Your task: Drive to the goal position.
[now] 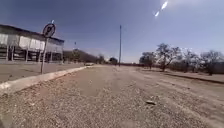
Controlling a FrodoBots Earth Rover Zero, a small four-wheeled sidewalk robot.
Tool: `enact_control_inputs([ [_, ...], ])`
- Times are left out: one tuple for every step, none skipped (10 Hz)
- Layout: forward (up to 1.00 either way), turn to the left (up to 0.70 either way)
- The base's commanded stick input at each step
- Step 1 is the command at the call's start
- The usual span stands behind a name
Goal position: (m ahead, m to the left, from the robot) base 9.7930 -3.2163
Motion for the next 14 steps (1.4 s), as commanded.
enact_control_inputs([
  [0.7,0.0],
  [0.7,0.0],
  [0.7,0.0],
  [0.7,0.0],
  [0.7,0.0],
  [0.7,0.0],
  [0.7,0.0],
  [0.7,0.0],
  [0.7,0.0],
  [0.7,0.0],
  [0.7,0.0],
  [0.7,0.0],
  [0.7,0.0],
  [0.7,0.0],
])
